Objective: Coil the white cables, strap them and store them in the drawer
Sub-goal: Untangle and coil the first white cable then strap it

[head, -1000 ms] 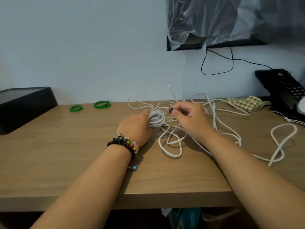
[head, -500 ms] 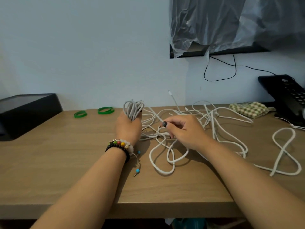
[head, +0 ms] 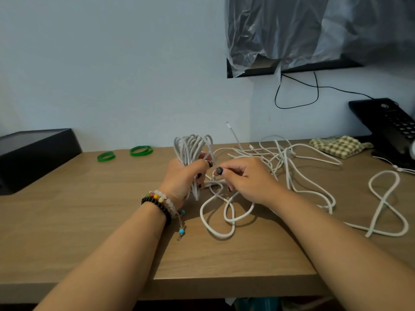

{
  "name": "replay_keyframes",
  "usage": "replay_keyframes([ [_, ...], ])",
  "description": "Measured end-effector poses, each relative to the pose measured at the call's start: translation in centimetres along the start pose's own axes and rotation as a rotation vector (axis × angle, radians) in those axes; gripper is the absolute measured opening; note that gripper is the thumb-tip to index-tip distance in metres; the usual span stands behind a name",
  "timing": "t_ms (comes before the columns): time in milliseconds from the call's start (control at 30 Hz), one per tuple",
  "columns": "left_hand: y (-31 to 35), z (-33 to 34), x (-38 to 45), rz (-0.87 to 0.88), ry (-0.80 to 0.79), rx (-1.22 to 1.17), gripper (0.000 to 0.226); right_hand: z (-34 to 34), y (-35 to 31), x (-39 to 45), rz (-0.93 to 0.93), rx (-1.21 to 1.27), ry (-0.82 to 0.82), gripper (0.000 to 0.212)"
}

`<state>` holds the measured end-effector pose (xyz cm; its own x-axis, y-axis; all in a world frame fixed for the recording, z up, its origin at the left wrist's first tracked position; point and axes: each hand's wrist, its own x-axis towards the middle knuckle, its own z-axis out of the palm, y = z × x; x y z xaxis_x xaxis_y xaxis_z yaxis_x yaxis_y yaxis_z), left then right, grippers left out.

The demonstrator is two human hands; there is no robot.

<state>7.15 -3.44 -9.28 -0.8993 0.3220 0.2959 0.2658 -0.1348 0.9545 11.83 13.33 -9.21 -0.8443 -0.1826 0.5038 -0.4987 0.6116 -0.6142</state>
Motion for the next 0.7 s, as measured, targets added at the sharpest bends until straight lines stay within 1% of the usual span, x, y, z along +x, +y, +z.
replay_keyframes([
  [67, -0.1, 0.0, -0.1, 0.008, -0.036, 0.004, 0.008, 0.1, 0.0, 0.0, -0.013, -0.038, -0.008, 0.043],
  [167, -0.3, 0.0, 0.0, 0.023, -0.056, 0.008, 0.01, 0.3, -0.1, 0.0, -0.008, -0.063, -0.022, 0.054],
  [267, -0.5, 0.0, 0.2, 0.032, -0.025, -0.03, 0.01, 0.6, -0.2, 0.1, -0.023, -0.041, -0.025, 0.049],
  [333, -0.3, 0.1, 0.2, 0.004, 0.019, -0.086, 0.014, 0.7, -0.3, 0.1, -0.023, -0.027, -0.015, 0.047],
  [433, 0.0, -0.3, 0.3, -0.103, 0.043, -0.229, 0.028, 0.9, -0.5, 0.2, -0.007, -0.015, -0.016, 0.043],
  [500, 0.2, -0.5, 0.4, -0.146, 0.051, -0.31, 0.033, 0.8, -0.6, 0.2, 0.005, -0.006, -0.017, 0.047],
  [567, 0.6, -0.5, 0.5, -0.124, 0.082, -0.413, 0.031, 0.7, -0.5, 0.1, 0.022, 0.006, -0.013, 0.043],
  [600, 0.7, -0.5, 0.6, -0.109, 0.112, -0.496, 0.037, 0.7, -0.5, 0.1, 0.033, 0.015, -0.016, 0.038],
  [633, 1.0, -0.5, 0.7, -0.098, 0.149, -0.605, 0.042, 0.7, -0.6, 0.0, 0.045, 0.027, -0.021, 0.033],
  [700, 1.5, -0.9, 1.0, -0.077, 0.222, -0.812, 0.039, 0.7, -0.7, 0.0, 0.065, 0.037, -0.03, 0.03],
])
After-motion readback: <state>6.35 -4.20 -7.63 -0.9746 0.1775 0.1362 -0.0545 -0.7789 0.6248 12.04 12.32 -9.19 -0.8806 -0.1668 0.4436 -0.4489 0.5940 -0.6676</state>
